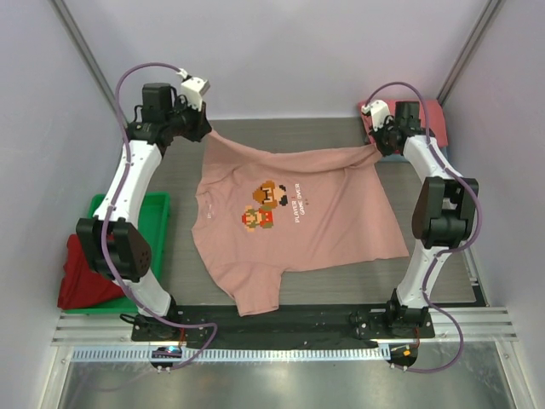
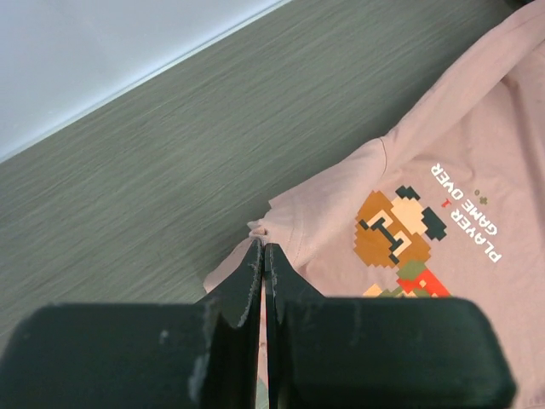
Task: Fold and stack the t-shirts
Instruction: Fold the tshirt
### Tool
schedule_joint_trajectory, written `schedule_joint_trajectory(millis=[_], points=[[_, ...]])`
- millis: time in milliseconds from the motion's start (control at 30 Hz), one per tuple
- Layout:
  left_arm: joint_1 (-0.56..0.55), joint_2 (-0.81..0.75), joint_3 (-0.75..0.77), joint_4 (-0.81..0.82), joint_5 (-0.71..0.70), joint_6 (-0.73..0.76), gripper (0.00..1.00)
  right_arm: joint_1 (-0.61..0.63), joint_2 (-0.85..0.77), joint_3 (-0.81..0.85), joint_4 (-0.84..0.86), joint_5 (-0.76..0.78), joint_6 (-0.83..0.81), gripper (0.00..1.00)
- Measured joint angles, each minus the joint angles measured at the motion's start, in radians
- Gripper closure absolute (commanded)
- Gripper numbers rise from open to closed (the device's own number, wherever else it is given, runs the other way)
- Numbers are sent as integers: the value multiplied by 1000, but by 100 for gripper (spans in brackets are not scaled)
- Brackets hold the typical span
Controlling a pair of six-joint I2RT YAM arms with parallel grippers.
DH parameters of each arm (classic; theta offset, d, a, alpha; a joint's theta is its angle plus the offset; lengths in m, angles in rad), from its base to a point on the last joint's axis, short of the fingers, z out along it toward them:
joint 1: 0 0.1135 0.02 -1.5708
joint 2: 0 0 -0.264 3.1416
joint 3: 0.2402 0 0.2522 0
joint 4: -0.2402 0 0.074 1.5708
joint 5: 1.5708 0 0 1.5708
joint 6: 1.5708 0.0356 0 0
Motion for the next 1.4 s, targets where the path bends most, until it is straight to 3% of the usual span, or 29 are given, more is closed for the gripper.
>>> schedule_joint_trajectory(millis=[367,633,1400], points=[[8,-37,-8,-24,-24,20,100,-2,-118,-162,37,-69,-146,99],[27,-52,-5,-25,-34,21,100,-27,-121,-184,106,-111,-212,99],[80,-21,52,-18,-57,14,100,-79,-113,-178,211,-428,-327,99]])
